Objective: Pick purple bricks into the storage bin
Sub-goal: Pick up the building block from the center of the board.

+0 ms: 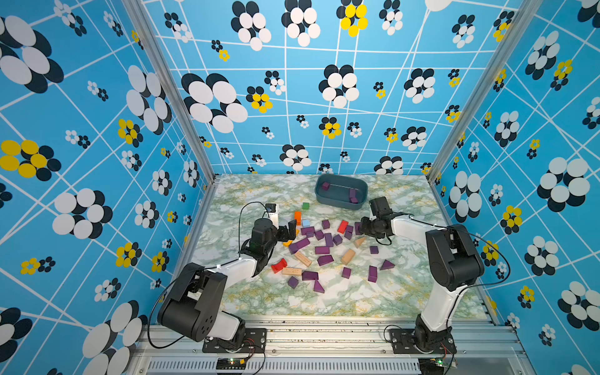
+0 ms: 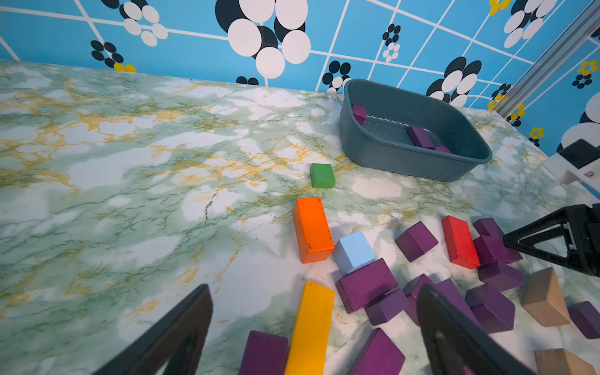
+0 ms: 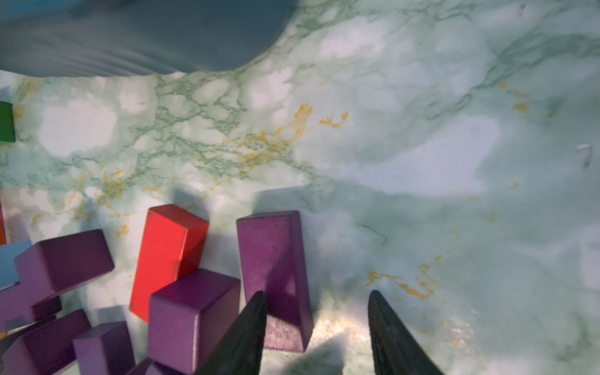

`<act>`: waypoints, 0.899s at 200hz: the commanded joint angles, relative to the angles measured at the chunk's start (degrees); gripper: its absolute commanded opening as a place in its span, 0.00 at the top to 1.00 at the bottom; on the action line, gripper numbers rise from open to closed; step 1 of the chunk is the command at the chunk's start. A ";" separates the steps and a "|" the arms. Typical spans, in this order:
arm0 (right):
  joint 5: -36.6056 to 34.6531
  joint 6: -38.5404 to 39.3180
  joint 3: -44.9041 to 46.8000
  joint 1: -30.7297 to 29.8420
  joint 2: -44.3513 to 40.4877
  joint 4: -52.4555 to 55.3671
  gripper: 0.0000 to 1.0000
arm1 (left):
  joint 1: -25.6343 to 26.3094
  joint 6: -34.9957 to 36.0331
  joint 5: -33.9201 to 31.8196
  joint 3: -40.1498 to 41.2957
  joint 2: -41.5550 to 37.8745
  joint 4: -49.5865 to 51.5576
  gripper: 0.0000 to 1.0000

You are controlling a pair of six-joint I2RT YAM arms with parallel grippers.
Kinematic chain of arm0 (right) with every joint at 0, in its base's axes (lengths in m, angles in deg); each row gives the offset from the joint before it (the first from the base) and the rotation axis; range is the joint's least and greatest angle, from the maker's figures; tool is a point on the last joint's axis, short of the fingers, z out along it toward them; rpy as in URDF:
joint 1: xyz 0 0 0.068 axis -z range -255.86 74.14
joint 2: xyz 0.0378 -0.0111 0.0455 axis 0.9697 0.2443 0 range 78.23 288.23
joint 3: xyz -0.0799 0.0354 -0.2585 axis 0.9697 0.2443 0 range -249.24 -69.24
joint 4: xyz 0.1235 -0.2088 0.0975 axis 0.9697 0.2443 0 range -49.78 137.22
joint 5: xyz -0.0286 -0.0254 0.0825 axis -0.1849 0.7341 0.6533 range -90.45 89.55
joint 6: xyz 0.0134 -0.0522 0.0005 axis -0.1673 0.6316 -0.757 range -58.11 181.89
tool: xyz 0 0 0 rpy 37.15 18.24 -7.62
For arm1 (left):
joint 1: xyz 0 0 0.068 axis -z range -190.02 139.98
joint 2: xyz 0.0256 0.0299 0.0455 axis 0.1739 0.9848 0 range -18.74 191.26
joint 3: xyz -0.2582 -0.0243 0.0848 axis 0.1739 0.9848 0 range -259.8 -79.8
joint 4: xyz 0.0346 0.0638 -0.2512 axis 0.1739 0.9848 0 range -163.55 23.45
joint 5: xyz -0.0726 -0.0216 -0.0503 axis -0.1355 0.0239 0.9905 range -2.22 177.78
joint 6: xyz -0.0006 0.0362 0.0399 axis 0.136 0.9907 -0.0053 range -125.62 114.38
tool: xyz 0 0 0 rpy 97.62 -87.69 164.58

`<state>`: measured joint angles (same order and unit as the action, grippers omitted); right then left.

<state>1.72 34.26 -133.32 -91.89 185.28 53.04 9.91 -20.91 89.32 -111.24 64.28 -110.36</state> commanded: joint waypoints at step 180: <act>-2.53 4.95 -7.37 -2.52 6.65 9.87 0.70 | -0.50 -4.84 5.03 -4.43 2.13 5.25 0.01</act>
<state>-1.03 38.15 -142.58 -94.12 191.55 58.09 9.86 -24.67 92.34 -112.99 65.18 -107.63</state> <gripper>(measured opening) 0.324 0.995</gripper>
